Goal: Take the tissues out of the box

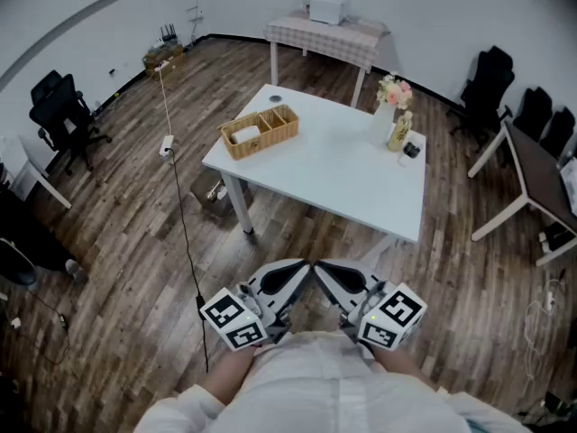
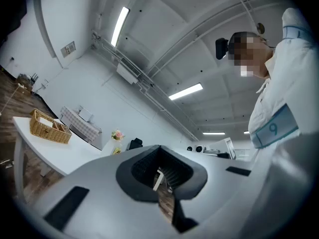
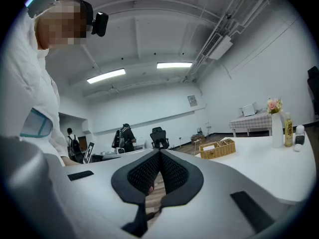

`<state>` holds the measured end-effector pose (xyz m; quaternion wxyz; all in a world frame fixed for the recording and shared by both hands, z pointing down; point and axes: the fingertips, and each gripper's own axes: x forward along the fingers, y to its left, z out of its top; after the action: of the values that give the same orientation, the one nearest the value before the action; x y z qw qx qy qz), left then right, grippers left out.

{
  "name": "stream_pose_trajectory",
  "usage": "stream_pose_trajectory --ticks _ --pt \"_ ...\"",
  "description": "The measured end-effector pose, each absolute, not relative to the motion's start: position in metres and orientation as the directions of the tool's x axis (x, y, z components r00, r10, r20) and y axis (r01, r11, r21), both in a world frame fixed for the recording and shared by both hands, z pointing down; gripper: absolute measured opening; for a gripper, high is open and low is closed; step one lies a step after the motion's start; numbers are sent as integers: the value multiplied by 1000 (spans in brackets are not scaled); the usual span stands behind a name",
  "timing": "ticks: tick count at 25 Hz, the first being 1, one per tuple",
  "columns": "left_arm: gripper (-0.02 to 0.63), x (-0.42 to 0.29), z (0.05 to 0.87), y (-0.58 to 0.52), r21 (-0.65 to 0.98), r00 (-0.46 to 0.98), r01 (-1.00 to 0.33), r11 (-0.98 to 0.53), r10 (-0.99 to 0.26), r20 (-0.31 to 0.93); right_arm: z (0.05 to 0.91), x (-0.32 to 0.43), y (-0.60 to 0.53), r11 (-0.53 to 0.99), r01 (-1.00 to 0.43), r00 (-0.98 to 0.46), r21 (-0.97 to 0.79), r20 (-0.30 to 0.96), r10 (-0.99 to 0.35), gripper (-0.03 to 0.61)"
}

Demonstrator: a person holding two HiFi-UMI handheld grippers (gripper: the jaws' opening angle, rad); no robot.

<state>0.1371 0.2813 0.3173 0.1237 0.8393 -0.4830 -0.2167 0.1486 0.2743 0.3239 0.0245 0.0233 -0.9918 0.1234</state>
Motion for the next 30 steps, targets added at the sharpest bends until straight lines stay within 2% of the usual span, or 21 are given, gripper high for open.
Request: stream_pose_trajectory --ticks 20,26,30 --pt "2 131 322 272 448 450 -737 -506 -862 -234 331 141 262 959 -58 -997 -277 70 -40 31" --pt "2 124 317 268 450 454 -730 -515 -857 -244 329 134 254 920 13 -999 -391 31 27 32" --pt "2 127 319 270 453 475 -721 -524 -850 -228 330 136 257 920 11 -998 -391 52 34 34"
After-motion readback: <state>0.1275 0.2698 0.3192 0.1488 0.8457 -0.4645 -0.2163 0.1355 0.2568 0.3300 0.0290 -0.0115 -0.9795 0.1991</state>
